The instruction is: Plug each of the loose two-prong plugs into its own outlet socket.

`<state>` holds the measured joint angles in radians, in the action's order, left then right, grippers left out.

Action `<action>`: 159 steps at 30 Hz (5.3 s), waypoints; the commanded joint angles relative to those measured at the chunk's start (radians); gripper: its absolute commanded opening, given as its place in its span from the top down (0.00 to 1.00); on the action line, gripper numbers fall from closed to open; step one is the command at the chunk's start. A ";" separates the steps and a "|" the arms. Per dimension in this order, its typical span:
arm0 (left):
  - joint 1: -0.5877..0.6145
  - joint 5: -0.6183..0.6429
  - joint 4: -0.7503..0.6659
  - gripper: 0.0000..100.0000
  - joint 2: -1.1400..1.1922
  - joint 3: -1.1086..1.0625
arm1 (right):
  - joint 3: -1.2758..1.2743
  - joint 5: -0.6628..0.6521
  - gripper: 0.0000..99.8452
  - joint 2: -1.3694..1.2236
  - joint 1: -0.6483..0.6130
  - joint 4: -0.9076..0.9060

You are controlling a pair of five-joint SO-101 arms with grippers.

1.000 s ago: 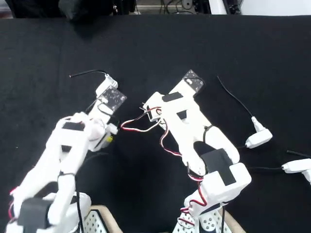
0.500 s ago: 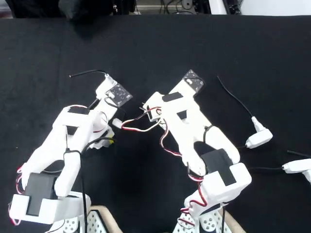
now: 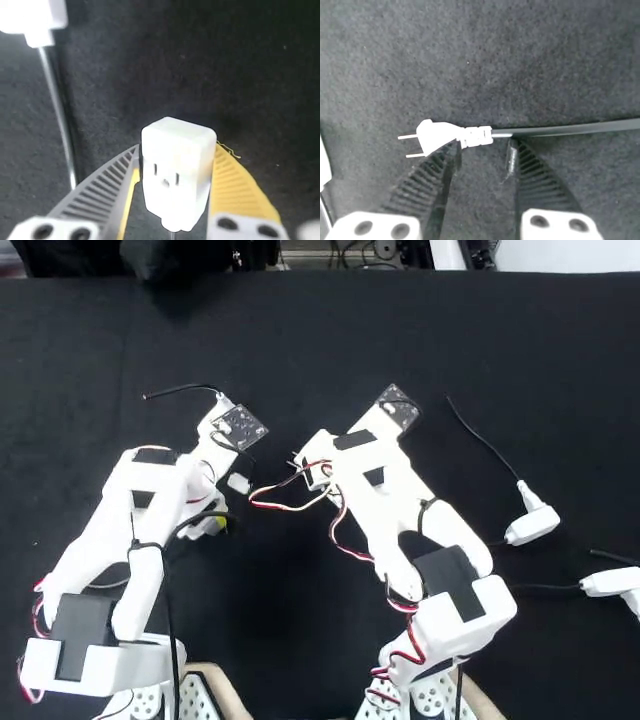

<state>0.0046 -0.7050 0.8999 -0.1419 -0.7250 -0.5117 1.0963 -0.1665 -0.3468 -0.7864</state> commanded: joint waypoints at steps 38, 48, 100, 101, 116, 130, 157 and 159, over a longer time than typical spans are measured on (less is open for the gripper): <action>-0.053 0.094 -0.017 0.75 -0.029 -0.048 | 0.015 -0.008 0.83 0.001 0.025 -0.021; -0.027 0.084 -0.008 0.76 -0.133 -0.028 | 0.015 -0.008 0.83 0.001 0.025 -0.021; -0.246 0.126 -0.009 0.74 -0.781 -0.576 | -0.021 -0.008 0.83 -0.001 -0.017 -0.029; -0.246 0.126 -0.011 0.74 -0.781 -0.579 | -0.021 -0.008 0.83 -0.001 -0.017 -0.029; -0.223 0.132 -0.052 0.74 -0.783 -0.591 | -0.019 -0.008 0.83 -0.001 -0.017 -0.029; -0.229 0.127 -0.052 0.74 -0.783 -0.595 | -0.019 -0.008 0.83 -0.004 -0.018 -0.028; -0.236 0.129 -0.052 0.74 -0.783 -0.601 | -0.021 -0.008 0.83 -0.001 -0.021 -0.028; -0.236 0.130 -0.052 0.74 -0.783 -0.602 | -0.019 -0.008 0.83 -0.001 -0.021 -0.028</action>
<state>-0.2286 -0.5685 0.8631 -0.9260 -1.3280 -0.5163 1.0948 -0.1665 -0.3575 -0.7910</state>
